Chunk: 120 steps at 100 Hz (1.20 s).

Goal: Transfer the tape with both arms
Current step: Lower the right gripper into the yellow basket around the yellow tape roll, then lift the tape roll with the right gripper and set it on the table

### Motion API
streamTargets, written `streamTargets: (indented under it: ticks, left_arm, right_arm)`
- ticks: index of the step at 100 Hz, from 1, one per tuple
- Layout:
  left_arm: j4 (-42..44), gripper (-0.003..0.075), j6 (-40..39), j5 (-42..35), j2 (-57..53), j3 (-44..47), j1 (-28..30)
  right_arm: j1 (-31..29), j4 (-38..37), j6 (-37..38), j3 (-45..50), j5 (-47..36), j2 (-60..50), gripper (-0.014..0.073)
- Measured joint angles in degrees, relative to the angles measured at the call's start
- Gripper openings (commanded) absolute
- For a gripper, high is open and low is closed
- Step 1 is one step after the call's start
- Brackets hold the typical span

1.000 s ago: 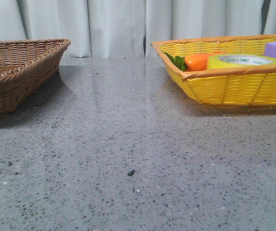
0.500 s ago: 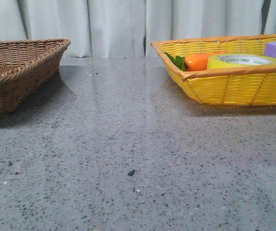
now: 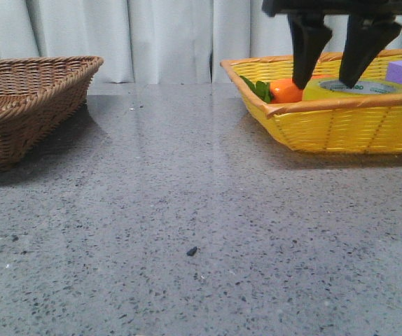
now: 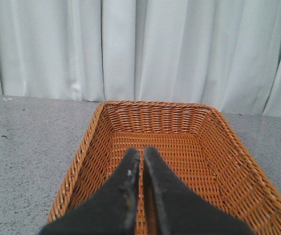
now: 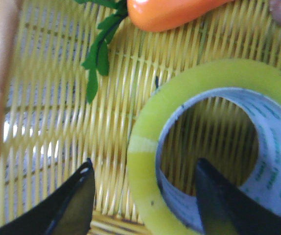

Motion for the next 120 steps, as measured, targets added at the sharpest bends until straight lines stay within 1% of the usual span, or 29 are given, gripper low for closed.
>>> streamTargets:
  ticks: [14, 21, 28, 43, 44, 45, 52, 59, 66, 85, 96, 110, 120]
  left_arm:
    - [0.00, -0.0021, 0.00, 0.00, 0.00, 0.00, 0.00]
    - [0.00, -0.0021, 0.00, 0.00, 0.00, 0.00, 0.00]
    - [0.00, -0.0021, 0.00, 0.00, 0.00, 0.00, 0.00]
    - [0.00, -0.0021, 0.00, 0.00, 0.00, 0.00, 0.00]
    - [0.00, -0.0021, 0.00, 0.00, 0.00, 0.00, 0.00]
    - [0.00, -0.0021, 0.00, 0.00, 0.00, 0.00, 0.00]
    - [0.00, -0.0021, 0.00, 0.00, 0.00, 0.00, 0.00]
    - [0.00, -0.0021, 0.00, 0.00, 0.00, 0.00, 0.00]
    - [0.00, -0.0021, 0.00, 0.00, 0.00, 0.00, 0.00]
    - [0.00, -0.0021, 0.00, 0.00, 0.00, 0.00, 0.00]
    - [0.00, -0.0021, 0.00, 0.00, 0.00, 0.00, 0.00]
    - [0.00, -0.0021, 0.00, 0.00, 0.00, 0.00, 0.00]
    - [0.00, -0.0021, 0.00, 0.00, 0.00, 0.00, 0.00]
  right_arm:
    - [0.00, 0.00, 0.00, -0.84, 0.12, 2.98, 0.0368]
    - [0.00, 0.00, 0.00, -0.84, 0.12, 4.14, 0.0336]
    - [0.00, -0.27, 0.00, -0.84, 0.12, 5.06, 0.0273]
    - [0.00, -1.06, 0.00, -0.84, 0.12, 6.12, 0.0094]
    - [0.00, -1.06, 0.00, -0.84, 0.12, 6.12, 0.0094]
    - [0.00, -1.46, 0.00, -0.84, 0.12, 6.12, 0.0071]
    - [0.00, -1.46, -0.16, -0.84, -0.01, 6.12, 0.0007]
    - [0.11, -1.46, -0.16, -0.88, -0.01, 6.12, -0.0033]
    - [0.11, -1.46, -0.16, -0.88, -0.01, 6.12, -0.0050]
    - [0.11, -1.46, -0.16, -1.12, 0.13, 6.12, -0.0050]
    - [0.11, -1.46, -0.16, -2.85, 2.71, 6.37, -0.0050]
    - [0.11, -1.86, -0.16, -8.52, 6.61, 6.45, -0.0050]
    - [0.83, -2.17, -0.16, -14.58, 8.88, 6.10, -0.0050]
